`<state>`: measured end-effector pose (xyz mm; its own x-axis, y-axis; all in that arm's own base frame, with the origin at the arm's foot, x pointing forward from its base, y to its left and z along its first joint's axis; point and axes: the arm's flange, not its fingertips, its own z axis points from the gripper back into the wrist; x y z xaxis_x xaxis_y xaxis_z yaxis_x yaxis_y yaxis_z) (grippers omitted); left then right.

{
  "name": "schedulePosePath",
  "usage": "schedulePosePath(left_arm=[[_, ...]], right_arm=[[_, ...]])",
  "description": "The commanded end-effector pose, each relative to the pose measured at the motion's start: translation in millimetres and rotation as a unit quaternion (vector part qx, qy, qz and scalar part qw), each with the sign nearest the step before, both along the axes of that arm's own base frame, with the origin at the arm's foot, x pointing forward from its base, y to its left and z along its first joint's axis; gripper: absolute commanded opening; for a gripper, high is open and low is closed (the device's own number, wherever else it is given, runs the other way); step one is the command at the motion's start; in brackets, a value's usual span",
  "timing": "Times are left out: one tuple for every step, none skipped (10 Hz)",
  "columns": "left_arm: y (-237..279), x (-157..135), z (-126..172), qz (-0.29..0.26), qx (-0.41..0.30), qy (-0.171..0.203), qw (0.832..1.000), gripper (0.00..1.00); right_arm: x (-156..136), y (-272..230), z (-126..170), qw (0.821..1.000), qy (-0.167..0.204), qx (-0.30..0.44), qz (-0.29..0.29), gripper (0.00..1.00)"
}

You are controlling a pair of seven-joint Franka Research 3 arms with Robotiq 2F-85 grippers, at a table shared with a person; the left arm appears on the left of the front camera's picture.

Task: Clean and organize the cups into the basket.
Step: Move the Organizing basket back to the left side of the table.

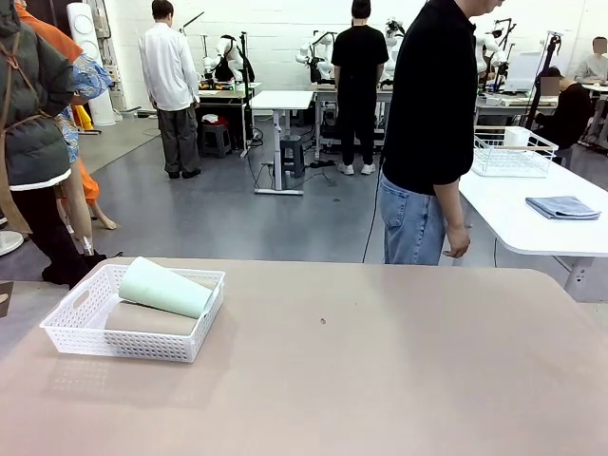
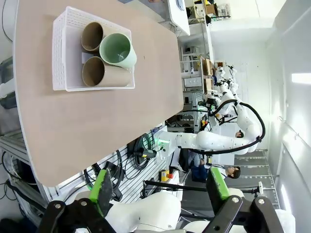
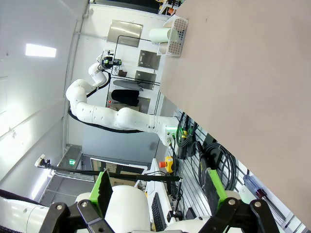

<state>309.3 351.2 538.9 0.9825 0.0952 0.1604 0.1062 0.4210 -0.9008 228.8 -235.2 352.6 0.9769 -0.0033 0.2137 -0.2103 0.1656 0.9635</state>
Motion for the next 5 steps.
schedulePosePath(left_arm=[[2.8,-3.2,1.4,0.003,0.0,-0.001,1.0,1.0],[2.8,-3.2,1.4,0.003,0.0,-0.001,1.0,1.0],[2.8,-3.2,1.4,0.003,0.0,-0.001,1.0,1.0],[2.8,-3.2,1.4,0.003,0.0,-0.001,1.0,1.0],[2.8,-3.2,1.4,0.003,0.0,-0.001,1.0,1.0]], right_arm=[[1.6,1.1,-0.1,1.0,0.0,-0.005,0.0,1.0],[1.6,1.1,-0.1,1.0,0.0,-0.005,0.0,1.0],[1.6,1.1,-0.1,1.0,0.0,-0.005,0.0,1.0],[1.6,1.1,-0.1,1.0,0.0,-0.005,0.0,1.0],[1.6,1.1,-0.1,1.0,0.0,-0.005,0.0,1.0]])
